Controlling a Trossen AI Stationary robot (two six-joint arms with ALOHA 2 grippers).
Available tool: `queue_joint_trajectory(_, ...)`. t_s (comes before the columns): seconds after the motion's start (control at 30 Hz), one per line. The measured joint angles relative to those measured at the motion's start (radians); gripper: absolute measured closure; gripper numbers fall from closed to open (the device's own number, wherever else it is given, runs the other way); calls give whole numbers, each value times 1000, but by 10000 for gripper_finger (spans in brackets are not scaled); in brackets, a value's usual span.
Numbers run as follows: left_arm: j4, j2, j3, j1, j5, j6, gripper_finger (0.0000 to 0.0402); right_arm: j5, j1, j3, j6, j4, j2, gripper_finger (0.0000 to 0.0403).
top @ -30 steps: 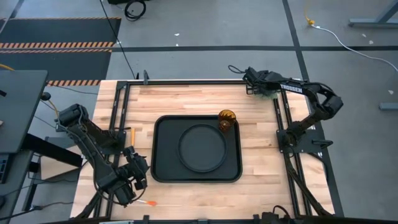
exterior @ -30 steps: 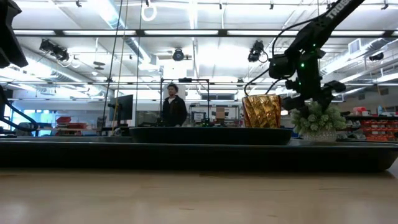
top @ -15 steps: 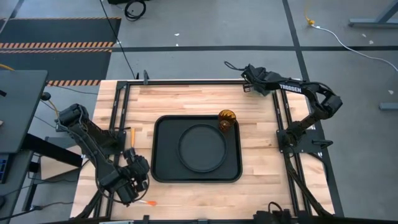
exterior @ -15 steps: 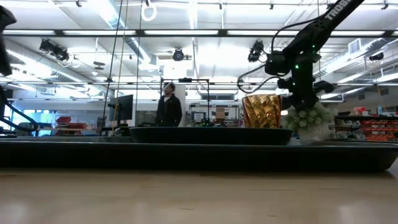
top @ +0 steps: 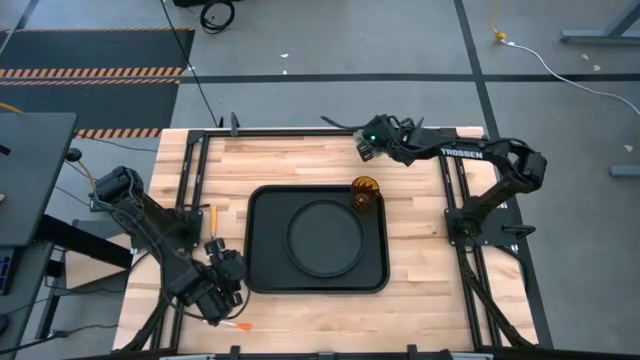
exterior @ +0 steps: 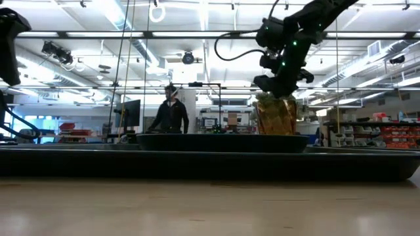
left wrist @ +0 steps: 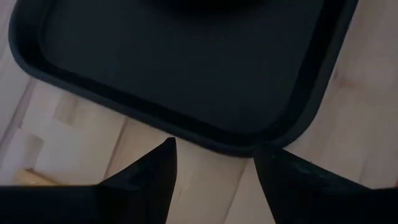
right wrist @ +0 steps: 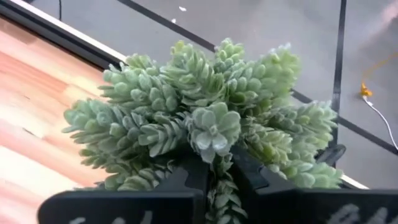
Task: Pick and place plate/cup/fork/spoon on tray
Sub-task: Move the white flower pot to the top center of the table
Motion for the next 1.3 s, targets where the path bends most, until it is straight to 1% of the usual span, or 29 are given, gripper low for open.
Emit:
queue_joint_trajectory(0.2, 56, 0, 0, 17, 3, 30, 184, -25, 14, 4, 67, -68, 0, 367)
queue_joint_trajectory(0.33, 67, 0, 0, 17, 40, 26, 184, -31, 14, 4, 98, -112, 0, 367)
queue_joint_trajectory(0.5, 87, 0, 0, 17, 88, -2, 185, -40, 25, 4, 125, -106, 0, 367)
queue_joint_trajectory(0.7, 142, 0, 0, 17, 89, -5, 185, -22, 61, 4, 157, -106, 0, 367)
queue_joint_trajectory(0.9, 144, 0, 0, 17, 84, 15, 185, -28, 106, -4, 235, -135, -1, 367)
queue_joint_trajectory(1.07, 145, 0, 0, 21, 68, 31, 185, -45, 125, -41, 254, -138, -1, 366)
queue_joint_trajectory(1.17, 145, 0, 0, 29, 66, 38, 185, -45, 127, -62, 268, -136, -1, 359)
queue_joint_trajectory(1.3, 145, 0, 0, 45, 66, 55, 185, -42, 121, -87, 298, -130, -1, 339)
